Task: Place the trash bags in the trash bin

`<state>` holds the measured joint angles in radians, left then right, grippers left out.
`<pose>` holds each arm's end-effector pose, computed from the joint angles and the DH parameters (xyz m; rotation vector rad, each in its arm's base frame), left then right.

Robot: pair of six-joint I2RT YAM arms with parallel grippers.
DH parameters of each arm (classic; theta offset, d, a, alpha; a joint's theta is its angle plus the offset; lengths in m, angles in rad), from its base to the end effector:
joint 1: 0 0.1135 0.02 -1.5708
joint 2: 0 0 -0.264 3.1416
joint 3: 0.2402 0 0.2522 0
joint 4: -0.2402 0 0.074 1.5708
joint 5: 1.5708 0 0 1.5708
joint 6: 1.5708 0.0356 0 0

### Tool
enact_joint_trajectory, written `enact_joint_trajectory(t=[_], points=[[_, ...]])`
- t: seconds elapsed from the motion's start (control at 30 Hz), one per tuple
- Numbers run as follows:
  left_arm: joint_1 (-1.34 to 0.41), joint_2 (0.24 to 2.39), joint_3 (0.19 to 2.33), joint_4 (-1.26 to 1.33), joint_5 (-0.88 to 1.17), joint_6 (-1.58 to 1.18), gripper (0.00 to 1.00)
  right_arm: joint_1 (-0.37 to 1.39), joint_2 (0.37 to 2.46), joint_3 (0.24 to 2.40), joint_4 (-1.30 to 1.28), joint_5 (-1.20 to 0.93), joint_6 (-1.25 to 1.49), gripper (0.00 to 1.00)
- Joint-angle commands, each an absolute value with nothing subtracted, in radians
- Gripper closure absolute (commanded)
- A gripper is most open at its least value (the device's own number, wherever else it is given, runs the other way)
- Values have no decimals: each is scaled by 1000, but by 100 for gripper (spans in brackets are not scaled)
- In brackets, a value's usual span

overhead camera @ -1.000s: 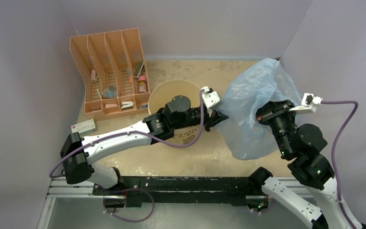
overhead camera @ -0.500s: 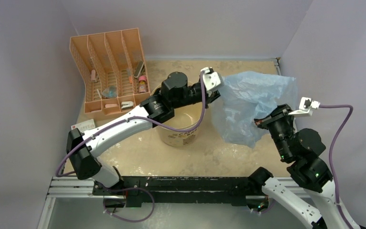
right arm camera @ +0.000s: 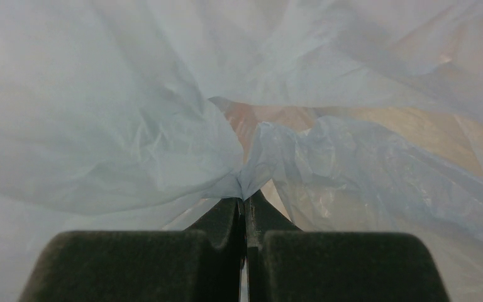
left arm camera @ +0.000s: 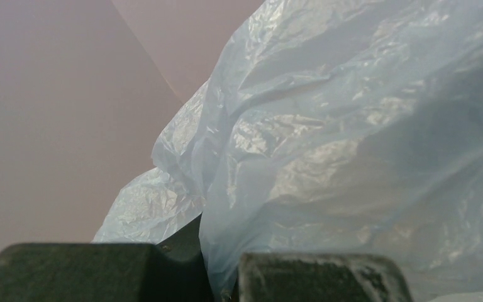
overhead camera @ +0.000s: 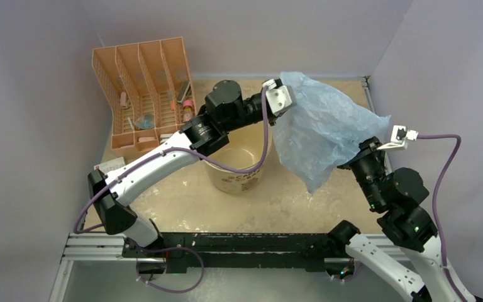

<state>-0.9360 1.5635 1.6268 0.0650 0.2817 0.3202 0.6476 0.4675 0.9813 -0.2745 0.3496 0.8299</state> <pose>0.2091 -0.3006 0.4667 1.0538 1.0483 -0.7041 0.0652 0.0340 0.4306 0.4361 1.3505 1.0064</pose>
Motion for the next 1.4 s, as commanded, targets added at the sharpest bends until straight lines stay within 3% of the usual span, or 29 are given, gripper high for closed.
enact_joint_trajectory(t=[0.0, 0.2, 0.6, 0.93, 1.37], points=[[-931, 1472, 1678, 124, 305, 372, 100, 647, 486, 1000, -206, 341, 825, 100], [-933, 1404, 1649, 24, 306, 317, 100, 646, 496, 977, -163, 304, 828, 100], [-933, 1159, 1342, -171, 109, 128, 100, 646, 536, 961, -144, 278, 822, 100], [-915, 1137, 1265, -277, -46, 58, 100, 646, 586, 993, -107, 217, 798, 100], [-567, 1145, 1118, -198, 454, -80, 100, 647, 868, 1201, -41, -15, 645, 100]])
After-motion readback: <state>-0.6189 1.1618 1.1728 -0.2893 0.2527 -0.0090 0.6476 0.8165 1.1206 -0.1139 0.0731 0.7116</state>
